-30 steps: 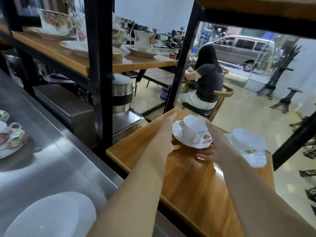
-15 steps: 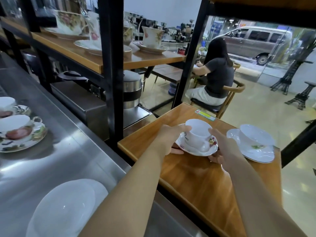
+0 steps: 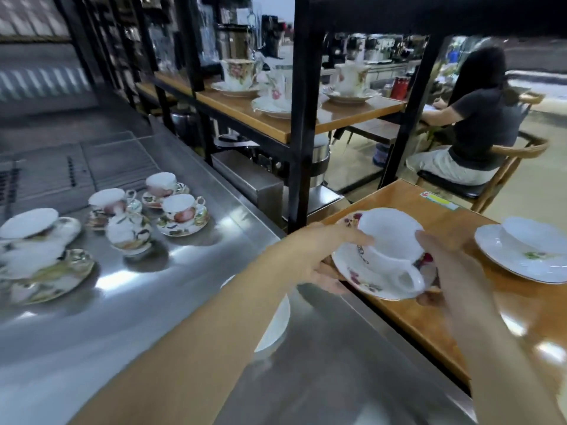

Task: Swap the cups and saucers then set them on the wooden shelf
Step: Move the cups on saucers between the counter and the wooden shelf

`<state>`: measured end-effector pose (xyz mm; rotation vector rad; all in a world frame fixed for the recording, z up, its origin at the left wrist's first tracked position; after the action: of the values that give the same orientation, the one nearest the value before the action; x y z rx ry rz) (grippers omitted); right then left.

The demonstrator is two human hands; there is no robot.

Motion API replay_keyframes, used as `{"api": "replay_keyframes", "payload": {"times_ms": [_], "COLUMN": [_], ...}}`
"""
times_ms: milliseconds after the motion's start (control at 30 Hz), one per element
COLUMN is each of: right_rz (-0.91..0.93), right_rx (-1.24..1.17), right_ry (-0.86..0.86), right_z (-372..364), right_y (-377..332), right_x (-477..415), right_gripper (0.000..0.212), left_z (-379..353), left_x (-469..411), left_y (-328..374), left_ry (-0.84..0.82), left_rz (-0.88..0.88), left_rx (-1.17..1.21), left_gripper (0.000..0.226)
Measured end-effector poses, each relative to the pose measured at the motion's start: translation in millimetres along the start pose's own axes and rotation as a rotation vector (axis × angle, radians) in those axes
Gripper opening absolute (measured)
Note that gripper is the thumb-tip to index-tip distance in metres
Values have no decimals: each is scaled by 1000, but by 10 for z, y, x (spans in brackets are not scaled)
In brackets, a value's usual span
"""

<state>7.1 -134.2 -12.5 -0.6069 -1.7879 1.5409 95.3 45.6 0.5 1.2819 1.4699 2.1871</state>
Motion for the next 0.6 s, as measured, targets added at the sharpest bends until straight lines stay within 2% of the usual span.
{"api": "replay_keyframes", "payload": {"times_ms": [100, 200, 267, 433, 600], "right_rz": [-50, -85, -88, -116, -205], "right_rx": [-48, -22, 6, 98, 200], "right_ry": [-103, -178, -223, -326, -413], "right_z": [-247, -488, -644, -959, -1196], "right_y": [154, 324, 438, 847, 1406], "right_x": [408, 784, 1026, 1542, 1877], "right_gripper": [45, 66, 70, 44, 35], "left_z": [164, 324, 421, 618, 722], "left_x": [427, 817, 1046, 1434, 1602], "left_y": [-288, -598, -831, -1534, -2223], "left_ry": [95, 196, 243, 339, 408], "left_rz": [1, -6, -3, 66, 152], "left_rx": [-4, 16, 38, 116, 213], "left_gripper": [62, 57, 48, 39, 22]}}
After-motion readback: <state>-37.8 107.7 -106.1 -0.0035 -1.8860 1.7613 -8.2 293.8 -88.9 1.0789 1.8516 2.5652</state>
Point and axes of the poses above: each hand's wrist, its own x-axis away from the middle knuckle, its own z-axis out of the back of the hand, y = z × x, the point moved 10 cm from there along -x, towards the middle knuckle, and after that the axes turned 8 degrees about -x, right-handed, at the moved point
